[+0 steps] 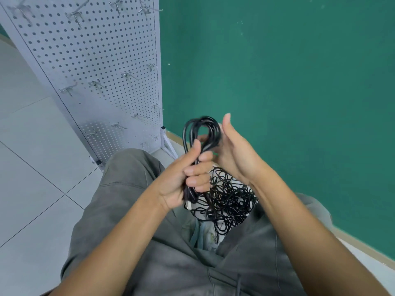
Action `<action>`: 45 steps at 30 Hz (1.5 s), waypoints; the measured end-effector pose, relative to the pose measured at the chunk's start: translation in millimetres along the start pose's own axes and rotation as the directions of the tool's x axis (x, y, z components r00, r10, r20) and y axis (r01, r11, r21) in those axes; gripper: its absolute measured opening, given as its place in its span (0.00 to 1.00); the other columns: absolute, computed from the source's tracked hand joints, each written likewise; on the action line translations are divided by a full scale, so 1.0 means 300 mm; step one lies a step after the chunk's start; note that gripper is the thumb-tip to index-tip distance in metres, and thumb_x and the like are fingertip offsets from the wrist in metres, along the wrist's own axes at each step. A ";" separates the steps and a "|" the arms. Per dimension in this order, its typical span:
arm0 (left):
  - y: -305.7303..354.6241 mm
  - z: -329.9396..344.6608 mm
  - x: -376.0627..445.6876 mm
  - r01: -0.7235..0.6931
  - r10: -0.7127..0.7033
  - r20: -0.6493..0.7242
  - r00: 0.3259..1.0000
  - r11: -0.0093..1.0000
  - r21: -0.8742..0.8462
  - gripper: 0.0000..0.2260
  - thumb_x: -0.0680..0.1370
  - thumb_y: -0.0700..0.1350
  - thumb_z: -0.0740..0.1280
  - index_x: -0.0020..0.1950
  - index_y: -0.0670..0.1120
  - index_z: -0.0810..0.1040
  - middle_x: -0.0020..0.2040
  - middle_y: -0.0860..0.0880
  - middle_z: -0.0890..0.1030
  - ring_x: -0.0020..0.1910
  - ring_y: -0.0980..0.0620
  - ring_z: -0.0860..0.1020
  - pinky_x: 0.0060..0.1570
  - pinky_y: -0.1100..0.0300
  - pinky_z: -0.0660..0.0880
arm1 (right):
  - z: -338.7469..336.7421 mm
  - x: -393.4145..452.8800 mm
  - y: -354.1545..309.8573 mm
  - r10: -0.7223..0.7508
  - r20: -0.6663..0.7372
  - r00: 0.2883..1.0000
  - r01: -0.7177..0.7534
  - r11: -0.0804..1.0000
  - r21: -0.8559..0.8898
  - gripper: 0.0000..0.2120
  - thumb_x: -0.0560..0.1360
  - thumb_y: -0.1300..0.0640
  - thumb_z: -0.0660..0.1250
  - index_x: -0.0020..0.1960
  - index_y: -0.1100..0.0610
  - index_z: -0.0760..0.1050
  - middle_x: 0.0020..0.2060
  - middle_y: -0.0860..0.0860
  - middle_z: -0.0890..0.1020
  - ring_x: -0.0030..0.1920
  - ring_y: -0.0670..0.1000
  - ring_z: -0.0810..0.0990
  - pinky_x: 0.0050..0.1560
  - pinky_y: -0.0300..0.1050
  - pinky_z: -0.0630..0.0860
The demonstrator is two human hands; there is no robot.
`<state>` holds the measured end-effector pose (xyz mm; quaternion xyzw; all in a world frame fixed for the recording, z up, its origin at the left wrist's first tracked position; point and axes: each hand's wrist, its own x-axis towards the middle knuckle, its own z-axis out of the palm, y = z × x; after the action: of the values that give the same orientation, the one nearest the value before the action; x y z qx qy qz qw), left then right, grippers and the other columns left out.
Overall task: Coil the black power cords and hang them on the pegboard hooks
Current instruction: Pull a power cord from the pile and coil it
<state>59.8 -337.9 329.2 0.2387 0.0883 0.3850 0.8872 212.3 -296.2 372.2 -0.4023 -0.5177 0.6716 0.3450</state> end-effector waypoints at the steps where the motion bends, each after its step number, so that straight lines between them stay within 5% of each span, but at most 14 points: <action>1: 0.024 -0.006 -0.004 -0.047 0.048 -0.038 0.998 0.999 0.005 0.15 0.81 0.57 0.61 0.44 0.48 0.74 0.24 0.56 0.70 0.22 0.62 0.71 0.27 0.67 0.73 | 0.008 -0.007 0.038 0.028 0.035 0.999 -0.027 0.999 -0.021 0.36 0.81 0.32 0.44 0.70 0.57 0.73 0.52 0.54 0.84 0.59 0.53 0.81 0.67 0.52 0.76; 4: 0.098 -0.037 -0.025 -0.176 0.173 -0.156 0.972 0.984 -0.006 0.16 0.82 0.59 0.57 0.43 0.48 0.71 0.24 0.57 0.68 0.21 0.62 0.69 0.26 0.67 0.72 | 0.034 -0.028 0.156 0.156 0.125 0.980 -0.141 0.983 -0.118 0.41 0.78 0.29 0.37 0.71 0.52 0.73 0.59 0.56 0.84 0.64 0.54 0.81 0.73 0.58 0.70; 7: 0.153 -0.073 -0.045 -0.267 0.257 -0.228 0.939 0.963 -0.015 0.17 0.82 0.60 0.56 0.43 0.49 0.69 0.24 0.56 0.67 0.21 0.61 0.68 0.26 0.67 0.71 | 0.065 -0.051 0.240 0.244 0.132 0.961 -0.191 0.927 -0.322 0.42 0.78 0.30 0.35 0.63 0.52 0.80 0.52 0.54 0.87 0.59 0.47 0.83 0.72 0.54 0.67; 10: 0.192 -0.094 -0.059 -0.369 0.343 -0.347 0.873 0.929 -0.010 0.17 0.82 0.60 0.57 0.41 0.50 0.67 0.22 0.57 0.65 0.19 0.61 0.65 0.25 0.68 0.67 | 0.061 -0.078 0.295 0.201 0.088 0.976 -0.143 0.888 -0.436 0.28 0.84 0.37 0.47 0.51 0.49 0.83 0.47 0.56 0.87 0.49 0.45 0.83 0.65 0.49 0.71; 13: 0.212 -0.105 -0.067 -0.444 0.414 -0.534 0.737 0.892 0.079 0.19 0.84 0.60 0.57 0.39 0.50 0.67 0.22 0.57 0.63 0.20 0.60 0.63 0.24 0.67 0.65 | 0.023 -0.102 0.327 0.164 0.054 0.985 -0.117 0.864 -0.490 0.12 0.86 0.54 0.57 0.52 0.53 0.79 0.44 0.55 0.86 0.40 0.46 0.81 0.53 0.43 0.74; 17: 0.207 -0.094 -0.069 -0.423 0.482 -0.678 0.555 0.865 0.269 0.20 0.83 0.62 0.61 0.39 0.50 0.68 0.26 0.56 0.60 0.22 0.58 0.62 0.26 0.65 0.66 | -0.003 -0.139 0.267 0.008 -0.049 0.999 -0.037 0.781 -0.623 0.06 0.84 0.60 0.63 0.50 0.58 0.78 0.38 0.50 0.85 0.42 0.35 0.79 0.48 0.31 0.70; 21: 0.184 -0.096 -0.065 -0.219 0.512 -0.710 0.484 0.856 0.468 0.20 0.82 0.64 0.62 0.40 0.49 0.68 0.28 0.54 0.62 0.24 0.54 0.64 0.29 0.61 0.70 | -0.003 -0.158 0.166 -0.139 0.019 0.990 0.101 0.613 -0.783 0.05 0.81 0.58 0.69 0.50 0.53 0.84 0.43 0.43 0.85 0.47 0.41 0.81 0.52 0.34 0.74; 26: 0.107 -0.091 -0.029 0.032 0.487 -0.666 0.565 0.793 0.608 0.20 0.83 0.63 0.59 0.42 0.48 0.68 0.27 0.54 0.64 0.25 0.53 0.66 0.30 0.59 0.69 | 0.041 -0.141 0.032 -0.245 0.055 0.968 0.189 0.562 -0.805 0.08 0.80 0.61 0.69 0.52 0.51 0.85 0.41 0.38 0.82 0.47 0.38 0.81 0.49 0.30 0.72; 30: 0.044 -0.060 -0.004 0.125 0.497 -0.551 0.671 0.656 0.744 0.22 0.84 0.62 0.56 0.41 0.46 0.71 0.28 0.50 0.66 0.24 0.53 0.68 0.30 0.61 0.69 | 0.073 -0.105 -0.030 -0.230 0.075 0.970 0.201 0.594 -0.779 0.11 0.82 0.63 0.64 0.55 0.49 0.81 0.41 0.45 0.85 0.46 0.45 0.82 0.51 0.39 0.75; 35: -0.015 -0.066 0.007 0.104 0.441 -0.428 0.789 0.591 0.800 0.33 0.69 0.82 0.51 0.30 0.55 0.75 0.29 0.50 0.71 0.33 0.46 0.67 0.40 0.49 0.66 | 0.088 -0.059 -0.033 -0.276 -0.085 0.957 0.127 0.668 -0.733 0.10 0.76 0.62 0.74 0.47 0.51 0.74 0.37 0.46 0.84 0.34 0.40 0.79 0.38 0.33 0.71; 38: -0.029 -0.069 0.002 0.108 0.381 -0.382 0.842 0.575 0.811 0.35 0.65 0.85 0.50 0.35 0.54 0.74 0.29 0.55 0.71 0.32 0.50 0.68 0.38 0.52 0.67 | 0.062 -0.037 -0.012 -0.343 -0.225 0.912 0.062 0.657 -0.751 0.17 0.70 0.54 0.81 0.45 0.52 0.71 0.36 0.48 0.82 0.29 0.41 0.74 0.34 0.35 0.69; 41: -0.021 -0.062 -0.006 0.103 0.302 -0.345 0.889 0.602 0.792 0.47 0.65 0.82 0.58 0.51 0.37 0.75 0.31 0.54 0.70 0.29 0.54 0.68 0.33 0.58 0.71 | 0.040 -0.034 0.000 -0.394 -0.276 0.877 0.031 0.618 -0.785 0.24 0.65 0.48 0.83 0.45 0.53 0.69 0.35 0.52 0.80 0.29 0.49 0.73 0.33 0.41 0.71; 43: -0.016 -0.059 -0.009 0.104 0.240 -0.327 0.914 0.640 0.761 0.39 0.68 0.77 0.67 0.49 0.39 0.79 0.31 0.53 0.69 0.27 0.53 0.67 0.30 0.61 0.70 | 0.035 -0.035 0.007 -0.400 -0.300 0.866 0.007 0.609 -0.793 0.26 0.63 0.47 0.83 0.45 0.54 0.68 0.34 0.52 0.79 0.30 0.50 0.71 0.33 0.42 0.70; 45: -0.012 -0.042 -0.014 0.095 0.187 -0.310 0.932 0.699 0.709 0.18 0.75 0.64 0.72 0.37 0.51 0.77 0.31 0.50 0.66 0.28 0.51 0.65 0.31 0.58 0.66 | 0.031 -0.034 0.020 -0.394 -0.327 0.859 -0.004 0.634 -0.773 0.26 0.62 0.46 0.84 0.44 0.54 0.69 0.33 0.50 0.78 0.30 0.47 0.69 0.32 0.39 0.68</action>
<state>54.9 -338.5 316.4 0.4910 0.3847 0.3798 0.6832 208.1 -310.5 369.5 -0.5968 -0.6902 0.2360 0.3342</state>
